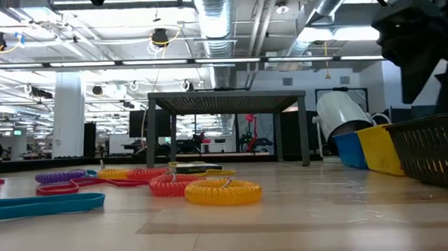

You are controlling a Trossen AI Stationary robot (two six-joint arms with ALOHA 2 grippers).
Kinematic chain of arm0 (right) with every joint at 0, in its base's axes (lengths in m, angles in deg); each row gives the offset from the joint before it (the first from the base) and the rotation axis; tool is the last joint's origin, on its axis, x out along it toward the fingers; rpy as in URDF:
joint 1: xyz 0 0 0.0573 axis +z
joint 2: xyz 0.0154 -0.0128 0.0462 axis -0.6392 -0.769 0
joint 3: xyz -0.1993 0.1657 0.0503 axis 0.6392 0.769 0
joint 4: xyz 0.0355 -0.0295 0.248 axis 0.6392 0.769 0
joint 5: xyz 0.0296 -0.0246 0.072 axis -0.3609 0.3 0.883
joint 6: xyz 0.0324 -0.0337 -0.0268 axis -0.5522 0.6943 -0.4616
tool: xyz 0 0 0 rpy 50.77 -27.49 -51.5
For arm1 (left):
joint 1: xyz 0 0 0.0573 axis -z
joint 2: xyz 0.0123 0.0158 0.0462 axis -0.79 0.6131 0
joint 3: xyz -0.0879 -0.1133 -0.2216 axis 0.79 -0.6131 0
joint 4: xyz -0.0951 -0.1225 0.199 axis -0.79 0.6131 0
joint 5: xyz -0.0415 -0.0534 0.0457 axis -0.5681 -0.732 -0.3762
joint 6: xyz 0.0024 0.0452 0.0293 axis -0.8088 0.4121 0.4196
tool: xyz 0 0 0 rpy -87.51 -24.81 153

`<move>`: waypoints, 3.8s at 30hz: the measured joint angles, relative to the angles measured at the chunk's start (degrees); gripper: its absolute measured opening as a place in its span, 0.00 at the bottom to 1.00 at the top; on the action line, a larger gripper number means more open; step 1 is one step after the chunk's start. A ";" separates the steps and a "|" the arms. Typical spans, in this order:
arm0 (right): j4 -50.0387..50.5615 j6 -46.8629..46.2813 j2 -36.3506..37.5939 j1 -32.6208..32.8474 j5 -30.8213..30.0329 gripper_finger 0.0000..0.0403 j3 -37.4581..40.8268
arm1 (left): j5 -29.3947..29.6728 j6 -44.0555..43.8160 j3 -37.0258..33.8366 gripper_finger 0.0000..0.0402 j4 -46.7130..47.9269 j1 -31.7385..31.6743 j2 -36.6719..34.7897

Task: Pick & Place Office Desk Supplies
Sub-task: Put the blue rubber band into the yellow basket, then put the yellow spring keychain into the blue basket

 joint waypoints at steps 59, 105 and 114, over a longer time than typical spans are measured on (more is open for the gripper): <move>-27.77 63.07 -23.52 -8.12 21.02 0.13 -27.10 | -6.87 -2.00 0.07 0.43 0.05 -0.01 3.43; -8.36 69.67 -63.75 -6.69 20.93 0.22 -56.96 | -6.91 1.61 -0.02 0.43 5.15 0.01 2.03; -7.58 69.69 -63.72 -4.49 17.71 0.22 -56.92 | -7.02 1.61 -0.02 0.43 5.15 0.02 2.03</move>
